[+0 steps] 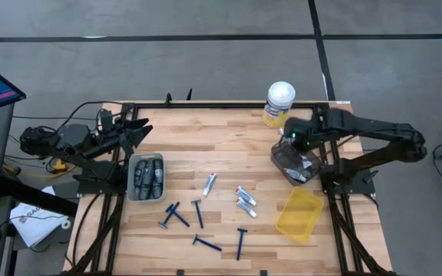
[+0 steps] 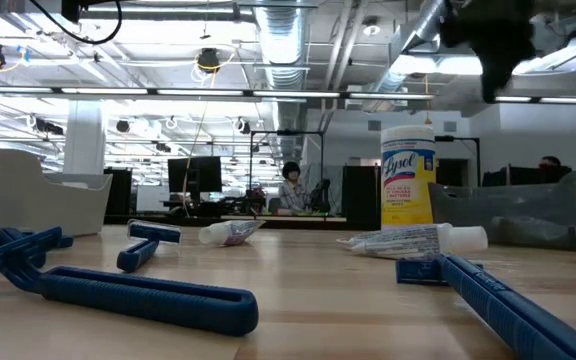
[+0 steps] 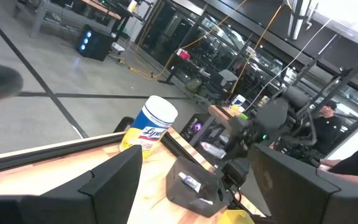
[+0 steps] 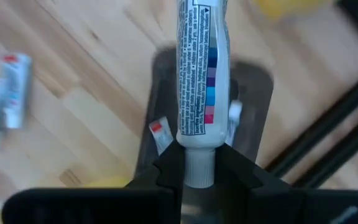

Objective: Pick & Place Travel size toiletries
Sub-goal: Put the white toothpaste into the black bin

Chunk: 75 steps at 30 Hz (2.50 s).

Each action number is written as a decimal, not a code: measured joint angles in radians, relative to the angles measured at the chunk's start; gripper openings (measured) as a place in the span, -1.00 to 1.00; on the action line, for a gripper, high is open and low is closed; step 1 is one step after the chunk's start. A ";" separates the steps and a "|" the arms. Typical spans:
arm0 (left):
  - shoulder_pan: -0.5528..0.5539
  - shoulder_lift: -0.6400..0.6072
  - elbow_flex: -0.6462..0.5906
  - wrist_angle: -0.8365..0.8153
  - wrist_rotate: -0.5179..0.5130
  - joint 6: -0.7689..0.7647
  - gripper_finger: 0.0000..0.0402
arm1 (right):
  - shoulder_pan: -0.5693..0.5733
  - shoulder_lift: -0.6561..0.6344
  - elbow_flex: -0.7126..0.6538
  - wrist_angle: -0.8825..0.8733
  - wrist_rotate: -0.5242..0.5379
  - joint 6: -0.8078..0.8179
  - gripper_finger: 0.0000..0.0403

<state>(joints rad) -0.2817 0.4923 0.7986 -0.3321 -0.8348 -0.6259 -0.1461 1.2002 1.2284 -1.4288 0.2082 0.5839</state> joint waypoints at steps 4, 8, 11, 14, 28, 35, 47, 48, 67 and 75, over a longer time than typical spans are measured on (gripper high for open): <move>0.000 0.000 0.000 0.000 0.000 0.001 0.46 | 0.030 -0.021 -0.161 0.063 0.000 0.127 -0.73; 0.000 0.000 0.000 0.000 0.000 0.001 0.46 | 0.043 -0.013 -0.290 0.164 -0.001 0.236 -0.72; 0.000 0.000 0.000 0.000 0.000 0.001 0.46 | 0.043 0.011 -0.356 0.207 -0.002 0.314 -0.72; 0.000 0.000 0.000 0.000 -0.002 0.001 0.46 | 0.044 0.034 -0.396 0.226 -0.001 0.334 -0.72; 0.000 -0.166 0.000 -0.002 0.061 0.113 0.46 | 0.047 0.114 -0.408 0.246 -0.004 0.304 0.04; 0.000 -0.276 -0.065 -0.020 0.076 0.223 0.46 | 0.055 0.090 -0.349 0.280 -0.021 0.307 0.26; 0.000 -0.265 -0.332 0.045 0.084 -0.144 0.46 | 0.084 0.190 -0.085 0.510 -0.056 0.180 0.17; 0.000 -0.244 -0.350 0.064 0.096 -0.184 0.46 | 0.091 0.204 -0.071 0.512 -0.056 0.170 0.15; 0.184 0.948 0.023 0.164 0.753 -0.251 0.36 | 0.150 0.112 0.029 0.514 -0.026 0.245 0.01; 0.113 1.175 0.164 -0.065 0.781 -0.186 0.36 | 0.197 0.114 0.029 0.509 -0.027 0.307 -0.01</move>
<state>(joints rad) -0.1686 1.6672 0.9630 -0.3974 -0.0537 -0.8122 0.0513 1.3140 1.2572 -0.9200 0.1810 0.8913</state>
